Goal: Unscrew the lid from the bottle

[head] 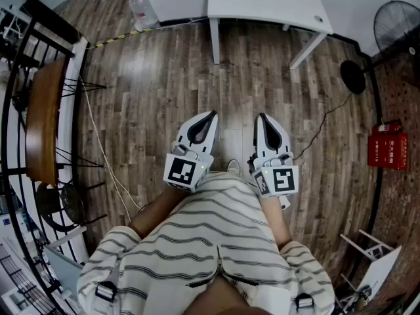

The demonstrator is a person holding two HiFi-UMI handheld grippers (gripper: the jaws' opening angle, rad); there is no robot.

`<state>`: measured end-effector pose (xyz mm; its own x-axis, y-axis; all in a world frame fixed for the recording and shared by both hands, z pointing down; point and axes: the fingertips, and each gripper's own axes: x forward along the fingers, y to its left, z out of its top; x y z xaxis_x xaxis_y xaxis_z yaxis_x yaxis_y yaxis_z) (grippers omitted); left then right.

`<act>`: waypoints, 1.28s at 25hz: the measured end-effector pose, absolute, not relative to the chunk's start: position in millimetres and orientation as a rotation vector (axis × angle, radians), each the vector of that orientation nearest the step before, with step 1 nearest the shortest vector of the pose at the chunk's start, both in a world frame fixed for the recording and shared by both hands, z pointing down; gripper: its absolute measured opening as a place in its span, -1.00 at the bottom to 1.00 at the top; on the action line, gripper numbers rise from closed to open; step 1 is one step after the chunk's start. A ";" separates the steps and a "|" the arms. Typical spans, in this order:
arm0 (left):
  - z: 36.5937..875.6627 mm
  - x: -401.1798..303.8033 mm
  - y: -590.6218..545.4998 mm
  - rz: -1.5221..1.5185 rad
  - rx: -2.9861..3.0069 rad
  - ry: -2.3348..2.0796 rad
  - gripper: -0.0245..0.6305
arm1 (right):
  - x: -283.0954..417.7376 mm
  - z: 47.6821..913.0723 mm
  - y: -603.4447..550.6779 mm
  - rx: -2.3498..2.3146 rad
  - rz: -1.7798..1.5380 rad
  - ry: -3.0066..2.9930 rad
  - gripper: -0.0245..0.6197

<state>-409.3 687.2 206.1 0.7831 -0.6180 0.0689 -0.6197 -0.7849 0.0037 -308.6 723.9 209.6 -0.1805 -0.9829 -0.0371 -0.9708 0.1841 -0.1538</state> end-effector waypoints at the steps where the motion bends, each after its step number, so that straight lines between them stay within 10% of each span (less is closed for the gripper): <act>1: 206.9 -402.9 686.0 0.091 2.938 -1.032 -0.93 | -301.0 209.5 722.0 -1.921 -0.144 2.313 -0.93; 32: 247.1 -274.7 561.7 0.070 2.880 -1.069 -0.93 | -177.1 230.6 586.0 -1.894 -0.117 2.407 -0.90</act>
